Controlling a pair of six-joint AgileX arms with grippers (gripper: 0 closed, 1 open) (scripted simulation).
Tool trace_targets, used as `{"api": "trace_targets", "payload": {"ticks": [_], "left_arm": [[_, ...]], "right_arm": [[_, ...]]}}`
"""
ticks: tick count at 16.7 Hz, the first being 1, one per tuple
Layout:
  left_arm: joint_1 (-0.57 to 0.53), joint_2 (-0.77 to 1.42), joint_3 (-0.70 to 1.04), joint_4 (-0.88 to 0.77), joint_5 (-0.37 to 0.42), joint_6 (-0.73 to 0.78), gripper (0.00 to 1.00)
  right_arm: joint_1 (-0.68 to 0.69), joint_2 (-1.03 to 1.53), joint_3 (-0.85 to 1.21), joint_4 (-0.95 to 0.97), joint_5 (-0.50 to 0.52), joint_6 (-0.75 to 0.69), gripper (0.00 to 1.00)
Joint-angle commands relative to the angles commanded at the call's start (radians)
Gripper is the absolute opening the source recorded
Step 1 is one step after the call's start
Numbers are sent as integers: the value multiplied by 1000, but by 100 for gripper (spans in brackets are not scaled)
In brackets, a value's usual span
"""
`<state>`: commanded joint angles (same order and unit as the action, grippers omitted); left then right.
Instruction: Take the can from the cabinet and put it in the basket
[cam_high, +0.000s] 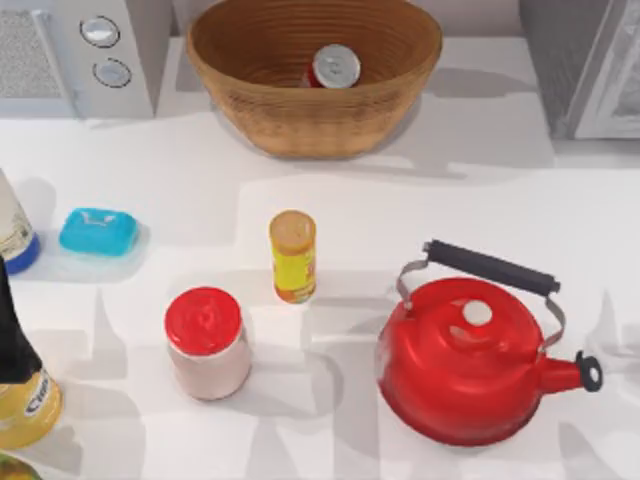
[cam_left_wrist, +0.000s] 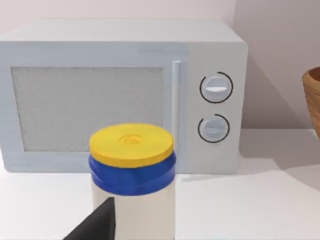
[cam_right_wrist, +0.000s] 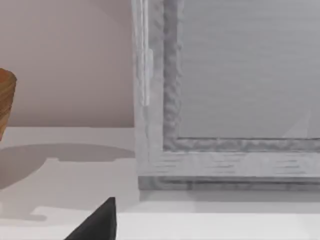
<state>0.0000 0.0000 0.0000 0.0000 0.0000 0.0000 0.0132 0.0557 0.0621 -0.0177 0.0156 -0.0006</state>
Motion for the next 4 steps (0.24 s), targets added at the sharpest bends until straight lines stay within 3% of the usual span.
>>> {"api": "trace_targets", "payload": {"ticks": [4], "left_arm": [[0, 0, 0, 0, 0, 0, 100]], "right_arm": [[-13, -56, -62, 18, -16, 1, 100]]}}
